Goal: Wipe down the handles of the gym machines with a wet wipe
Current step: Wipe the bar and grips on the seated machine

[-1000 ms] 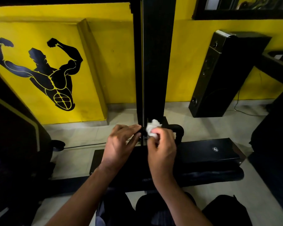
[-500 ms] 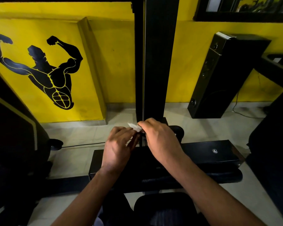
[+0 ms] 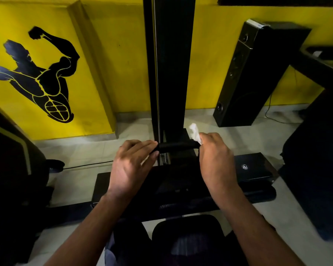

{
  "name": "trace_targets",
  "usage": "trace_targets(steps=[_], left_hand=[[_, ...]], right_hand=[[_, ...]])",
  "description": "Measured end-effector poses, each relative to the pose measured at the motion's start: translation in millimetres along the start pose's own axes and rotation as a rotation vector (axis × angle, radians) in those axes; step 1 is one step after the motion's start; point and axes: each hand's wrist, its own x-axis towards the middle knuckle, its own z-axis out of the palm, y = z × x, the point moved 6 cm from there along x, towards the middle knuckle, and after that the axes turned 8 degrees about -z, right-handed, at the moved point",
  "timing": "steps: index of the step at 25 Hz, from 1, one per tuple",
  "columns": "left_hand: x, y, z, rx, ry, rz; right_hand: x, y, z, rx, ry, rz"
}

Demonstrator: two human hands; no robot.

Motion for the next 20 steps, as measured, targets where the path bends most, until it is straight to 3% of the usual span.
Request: trace_targets(steps=[4,11,14,18,20], left_hand=[[0.5,3.3,2.1,0.001,0.010,-0.018],[-4.3,5.6,10.2,0.018,0.043,-0.013],[-2.3,5.5,15.6,0.005,0.018,-0.096],[6.8,13.8,-15.6,-0.090,-0.067,-0.230],[18.5,21.7,-46.5,-0.111,-0.194,-0.274]], right_hand=[[-9.6,27.0,11.6,0.077,-0.039,0.308],[-25.7,26.3,23.1,0.205,-0.303,0.356],[-17.7,6.1,20.7,0.274,-0.285,0.343],[-9.9,-19.5,6.8,0.405,-0.361,0.468],[-11.3,-43.3,-21.5,0.499,-0.383,0.565]])
